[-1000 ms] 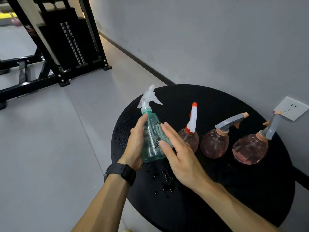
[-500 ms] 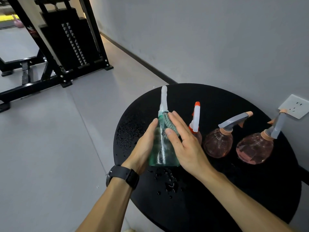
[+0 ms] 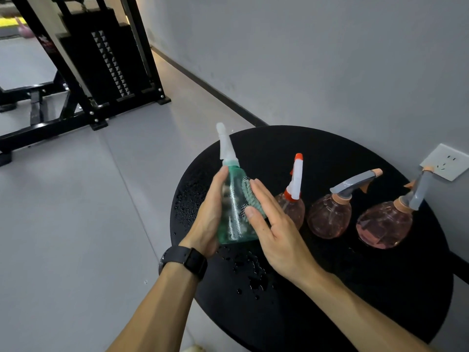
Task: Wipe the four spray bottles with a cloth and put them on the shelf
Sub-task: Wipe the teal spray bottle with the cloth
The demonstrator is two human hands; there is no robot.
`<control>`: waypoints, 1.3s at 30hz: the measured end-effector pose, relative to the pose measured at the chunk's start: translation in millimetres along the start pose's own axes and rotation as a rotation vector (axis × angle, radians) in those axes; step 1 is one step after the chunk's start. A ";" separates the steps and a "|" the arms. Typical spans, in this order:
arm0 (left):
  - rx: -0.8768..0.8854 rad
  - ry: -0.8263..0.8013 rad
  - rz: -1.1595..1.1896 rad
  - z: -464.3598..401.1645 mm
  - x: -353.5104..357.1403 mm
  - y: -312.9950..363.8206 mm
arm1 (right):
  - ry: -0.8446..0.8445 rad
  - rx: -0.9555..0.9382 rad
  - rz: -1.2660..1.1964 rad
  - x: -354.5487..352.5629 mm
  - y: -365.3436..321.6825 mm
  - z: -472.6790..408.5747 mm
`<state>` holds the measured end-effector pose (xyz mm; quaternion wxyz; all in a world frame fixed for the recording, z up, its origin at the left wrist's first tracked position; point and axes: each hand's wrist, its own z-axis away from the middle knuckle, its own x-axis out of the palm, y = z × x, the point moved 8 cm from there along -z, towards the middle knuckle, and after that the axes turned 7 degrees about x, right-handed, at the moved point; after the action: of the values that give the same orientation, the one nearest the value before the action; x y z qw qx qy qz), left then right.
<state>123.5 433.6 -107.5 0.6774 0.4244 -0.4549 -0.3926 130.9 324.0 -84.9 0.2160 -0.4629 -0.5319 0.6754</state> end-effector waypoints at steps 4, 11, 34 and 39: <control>0.009 0.036 0.017 -2.9 -6.9 3.9 | -0.015 -0.008 0.018 3.0 3.8 7.7; 0.036 0.059 -0.050 -6.1 -9.9 -0.7 | -0.002 0.001 -0.002 -3.0 2.1 5.5; 0.090 0.180 -0.093 2.5 -4.0 6.3 | 0.025 0.034 -0.043 -14.7 -8.3 0.2; 0.106 0.258 -0.083 0.7 -18.4 9.3 | -0.013 0.033 -0.054 -7.0 -3.9 6.0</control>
<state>119.0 453.5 -103.8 0.6901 0.5250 -0.3660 -0.3378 128.3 316.7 -78.5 0.2385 -0.4402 -0.5344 0.6810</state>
